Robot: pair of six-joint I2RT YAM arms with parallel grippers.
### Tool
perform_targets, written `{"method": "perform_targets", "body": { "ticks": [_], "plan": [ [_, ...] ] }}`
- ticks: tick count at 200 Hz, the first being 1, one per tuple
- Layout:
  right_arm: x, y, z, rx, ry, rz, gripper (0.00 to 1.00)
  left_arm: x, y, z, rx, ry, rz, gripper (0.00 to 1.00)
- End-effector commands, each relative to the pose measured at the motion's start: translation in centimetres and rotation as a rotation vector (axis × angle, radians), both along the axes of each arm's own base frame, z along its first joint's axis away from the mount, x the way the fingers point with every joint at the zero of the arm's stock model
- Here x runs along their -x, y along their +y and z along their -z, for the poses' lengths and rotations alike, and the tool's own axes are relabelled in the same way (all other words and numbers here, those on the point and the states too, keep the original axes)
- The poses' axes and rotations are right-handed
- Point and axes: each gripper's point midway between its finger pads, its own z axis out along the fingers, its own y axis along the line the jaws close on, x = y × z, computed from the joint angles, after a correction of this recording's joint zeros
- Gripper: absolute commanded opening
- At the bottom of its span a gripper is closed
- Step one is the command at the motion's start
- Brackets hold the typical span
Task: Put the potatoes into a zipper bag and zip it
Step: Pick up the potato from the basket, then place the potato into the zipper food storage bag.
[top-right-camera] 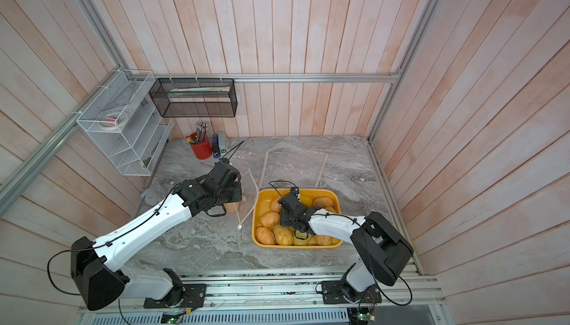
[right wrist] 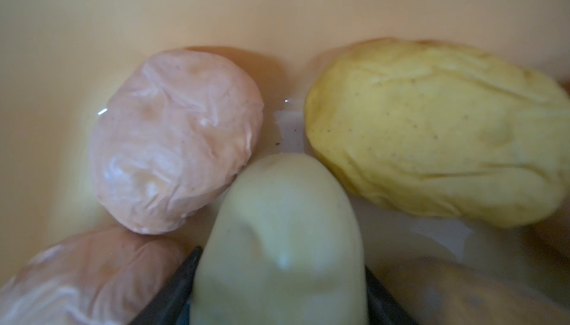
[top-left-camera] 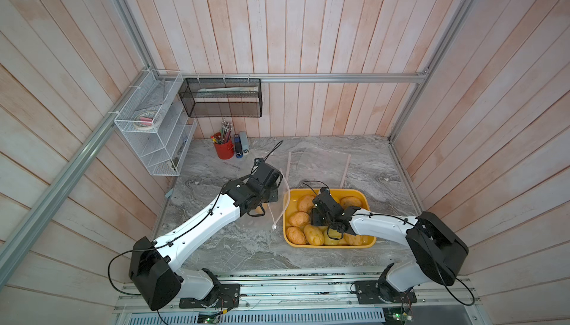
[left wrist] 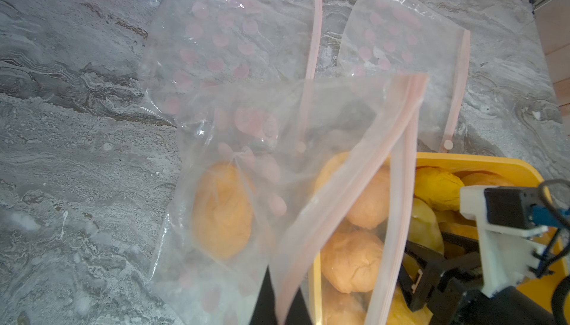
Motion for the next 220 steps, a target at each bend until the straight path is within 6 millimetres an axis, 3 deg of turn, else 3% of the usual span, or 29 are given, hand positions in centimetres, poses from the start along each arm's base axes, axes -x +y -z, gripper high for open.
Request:
{"method": "perform_targets", "body": {
  "ticks": [1,55,84,106,129,148,182,220],
  "plan": [
    [-0.2,-1.1,-1.0,0.012,-0.021,0.022,0.48,-0.1,0.2,0.0,-0.004,-0.013,0.009,0.00],
    [0.1,-0.9,-5.4,-0.055,-0.079,0.001,0.38,0.0,-0.3,0.2,0.012,-0.007,0.033,0.00],
    [1.0,0.1,-9.6,-0.137,-0.150,-0.029,0.35,0.1,-0.6,0.2,0.022,-0.006,0.045,0.00],
    [2.0,2.1,-14.2,-0.200,-0.227,-0.081,0.34,0.1,-0.7,0.1,0.030,-0.007,0.050,0.00],
    [3.3,5.4,-18.8,-0.292,-0.294,-0.177,0.32,0.1,-0.6,0.1,0.032,-0.010,0.049,0.00],
    [4.5,8.5,-20.9,-0.386,-0.309,-0.279,0.30,0.2,-0.8,0.1,0.044,-0.012,0.057,0.00],
    [4.5,12.0,-20.9,-0.455,-0.301,-0.351,0.29,0.3,-1.4,0.0,0.070,-0.009,0.082,0.00],
    [3.1,14.5,-18.5,-0.425,-0.271,-0.359,0.28,0.8,-1.8,-1.1,0.116,-0.031,0.109,0.00]
  ]
}}
